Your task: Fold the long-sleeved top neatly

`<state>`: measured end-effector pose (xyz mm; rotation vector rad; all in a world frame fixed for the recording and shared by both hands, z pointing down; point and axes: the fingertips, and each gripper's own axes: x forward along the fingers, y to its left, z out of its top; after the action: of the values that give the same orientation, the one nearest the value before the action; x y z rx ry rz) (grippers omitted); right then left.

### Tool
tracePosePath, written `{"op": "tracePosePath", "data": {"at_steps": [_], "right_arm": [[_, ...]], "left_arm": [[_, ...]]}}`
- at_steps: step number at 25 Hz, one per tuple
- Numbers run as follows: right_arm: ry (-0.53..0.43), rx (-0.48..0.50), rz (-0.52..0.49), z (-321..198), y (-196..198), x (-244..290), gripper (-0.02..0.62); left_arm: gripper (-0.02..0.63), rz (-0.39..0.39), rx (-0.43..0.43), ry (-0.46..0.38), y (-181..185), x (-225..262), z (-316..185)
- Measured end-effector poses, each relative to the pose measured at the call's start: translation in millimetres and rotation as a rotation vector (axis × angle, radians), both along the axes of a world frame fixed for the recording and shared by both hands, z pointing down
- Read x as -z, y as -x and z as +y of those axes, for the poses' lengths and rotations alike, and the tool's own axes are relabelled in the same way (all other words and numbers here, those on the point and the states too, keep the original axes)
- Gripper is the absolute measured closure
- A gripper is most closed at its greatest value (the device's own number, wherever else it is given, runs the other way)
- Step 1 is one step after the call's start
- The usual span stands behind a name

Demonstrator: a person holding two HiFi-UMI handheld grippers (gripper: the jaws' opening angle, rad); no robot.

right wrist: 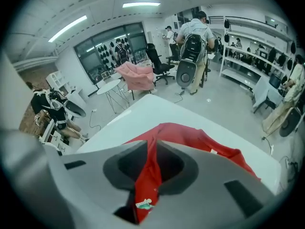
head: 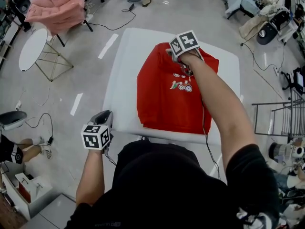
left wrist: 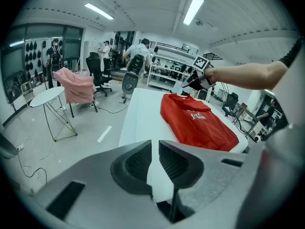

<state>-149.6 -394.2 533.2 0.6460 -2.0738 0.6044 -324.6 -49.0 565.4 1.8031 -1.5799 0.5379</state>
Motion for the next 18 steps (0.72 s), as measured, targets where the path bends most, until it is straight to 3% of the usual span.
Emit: {"op": "tracePosePath", "data": {"at_steps": [4,8,12,18], "right_arm": [[-0.028,-0.006,-0.031,5,-18,14,0.547],[-0.11,-0.009,-0.151,21,-51,49,0.589],[-0.184,-0.012,-0.234,66,-86,68,0.591],[-0.213,-0.048,-0.306,135,-147,73,0.591]], "left_arm": [[0.558,-0.008,-0.029,-0.025,-19,11,-7],[0.558,-0.031,-0.082,-0.069,-51,26,-24],[0.558,-0.038,-0.116,-0.11,-72,37,-33],[0.558,-0.055,-0.145,-0.149,-106,49,-35]]}}
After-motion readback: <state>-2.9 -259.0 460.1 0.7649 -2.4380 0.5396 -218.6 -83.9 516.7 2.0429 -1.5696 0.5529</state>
